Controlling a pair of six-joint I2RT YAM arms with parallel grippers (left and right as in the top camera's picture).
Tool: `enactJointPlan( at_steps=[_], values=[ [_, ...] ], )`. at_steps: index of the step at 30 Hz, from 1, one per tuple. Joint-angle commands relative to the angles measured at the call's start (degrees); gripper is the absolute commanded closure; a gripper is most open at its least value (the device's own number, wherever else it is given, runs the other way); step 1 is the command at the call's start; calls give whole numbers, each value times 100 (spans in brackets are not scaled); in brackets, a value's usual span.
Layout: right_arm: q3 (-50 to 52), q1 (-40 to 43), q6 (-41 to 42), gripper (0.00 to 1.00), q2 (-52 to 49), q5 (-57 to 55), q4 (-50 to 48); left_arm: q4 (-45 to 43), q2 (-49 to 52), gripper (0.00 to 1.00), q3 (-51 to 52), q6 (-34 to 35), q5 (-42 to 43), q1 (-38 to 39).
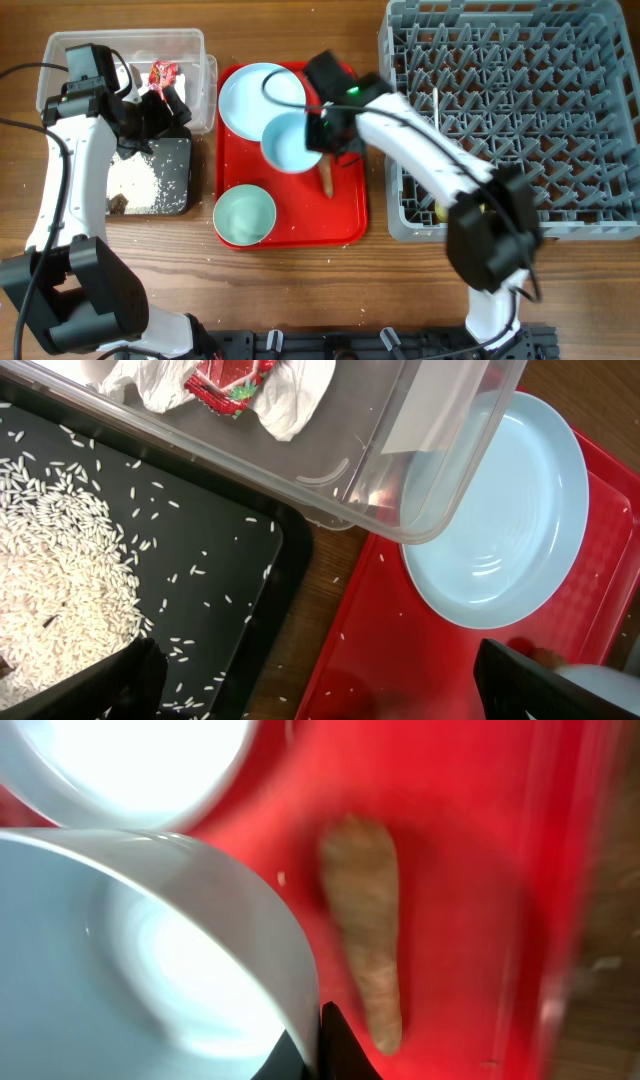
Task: Sort waste into correct bins and load items into the dishwasher rack
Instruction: 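Grasp the white bowl with right gripper and place it in the rack, then grasp the light-blue bowl with right gripper and set it in the rack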
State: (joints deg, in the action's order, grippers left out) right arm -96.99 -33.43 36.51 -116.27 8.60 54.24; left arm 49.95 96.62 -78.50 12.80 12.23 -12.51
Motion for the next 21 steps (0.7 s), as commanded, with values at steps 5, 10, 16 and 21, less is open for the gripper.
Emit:
enactJointPlan(
  at_steps=[5,10,16,21],
  values=[
    [-273,1025,-839,96,1825,-3460,-131,4,-136,0,-70,-33,-33,-24],
    [-267,1276,-3049,96,1152,-7425,-2186,2,-136,0,-70,-33,-33,-24],
    [-267,1475,-7628,96,-723,-8472,-5980,4,-136,0,-70,-33,-33,-24],
    [-264,1475,-7676,96,-1182,-8203,-5976,4,-136,0,-70,-33,-33,-24]
  ],
)
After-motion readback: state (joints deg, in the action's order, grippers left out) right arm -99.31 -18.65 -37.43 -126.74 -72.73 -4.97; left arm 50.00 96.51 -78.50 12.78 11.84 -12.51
